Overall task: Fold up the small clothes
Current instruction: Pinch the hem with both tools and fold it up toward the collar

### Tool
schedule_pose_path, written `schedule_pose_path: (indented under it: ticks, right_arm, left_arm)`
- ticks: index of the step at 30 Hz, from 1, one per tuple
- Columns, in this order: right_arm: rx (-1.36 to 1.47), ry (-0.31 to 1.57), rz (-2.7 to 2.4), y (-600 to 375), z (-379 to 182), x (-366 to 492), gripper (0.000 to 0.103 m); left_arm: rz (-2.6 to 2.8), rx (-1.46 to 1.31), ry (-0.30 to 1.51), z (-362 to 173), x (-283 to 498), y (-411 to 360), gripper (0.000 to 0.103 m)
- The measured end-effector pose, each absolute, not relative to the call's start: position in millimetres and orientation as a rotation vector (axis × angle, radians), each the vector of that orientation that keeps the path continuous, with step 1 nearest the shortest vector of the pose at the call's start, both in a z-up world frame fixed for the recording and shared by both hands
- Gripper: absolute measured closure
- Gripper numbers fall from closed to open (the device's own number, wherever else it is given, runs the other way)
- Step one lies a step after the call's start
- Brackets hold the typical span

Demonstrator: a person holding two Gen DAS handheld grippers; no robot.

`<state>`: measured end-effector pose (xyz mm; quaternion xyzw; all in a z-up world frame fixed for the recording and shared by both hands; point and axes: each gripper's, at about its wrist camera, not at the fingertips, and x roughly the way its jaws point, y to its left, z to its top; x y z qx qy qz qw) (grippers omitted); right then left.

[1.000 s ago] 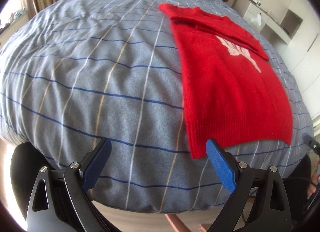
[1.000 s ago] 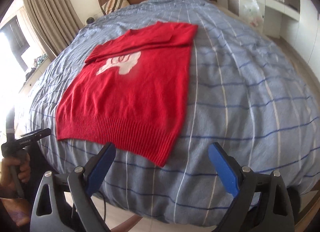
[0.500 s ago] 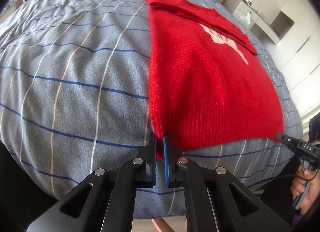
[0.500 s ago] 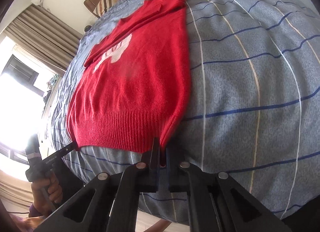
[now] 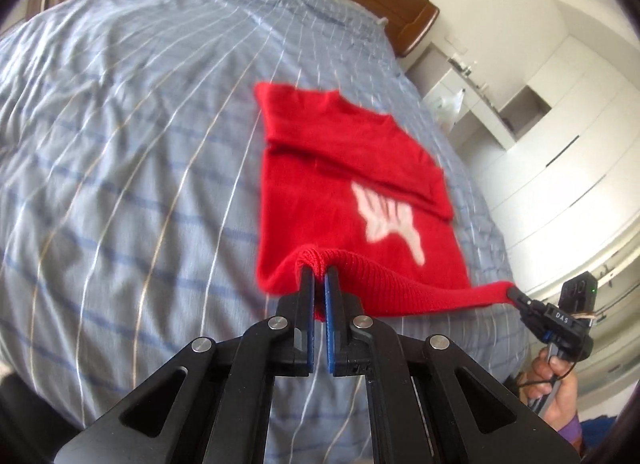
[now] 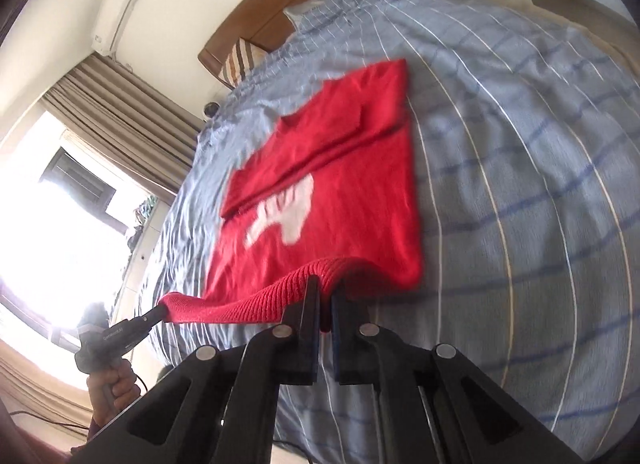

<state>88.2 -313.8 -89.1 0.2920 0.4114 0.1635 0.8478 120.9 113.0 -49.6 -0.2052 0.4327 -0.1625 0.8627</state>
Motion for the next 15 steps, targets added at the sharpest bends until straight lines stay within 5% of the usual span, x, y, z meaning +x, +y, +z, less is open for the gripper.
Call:
schedule_pose_path:
  ticks: [7, 15]
  right_arm:
    - [0.581, 0.763, 0.317, -328.0, -67.4, 247.9, 0.099]
    - [0.521, 0.822, 0.241, -328.9, -109.3, 405.4, 0.098]
  left_arm:
    - [-0.253, -0.386, 0.871, -49.3, 289.1, 88.9, 0.101]
    - [-0.138, -0.31, 0.897, -89.7, 408.3, 63.9, 0.099]
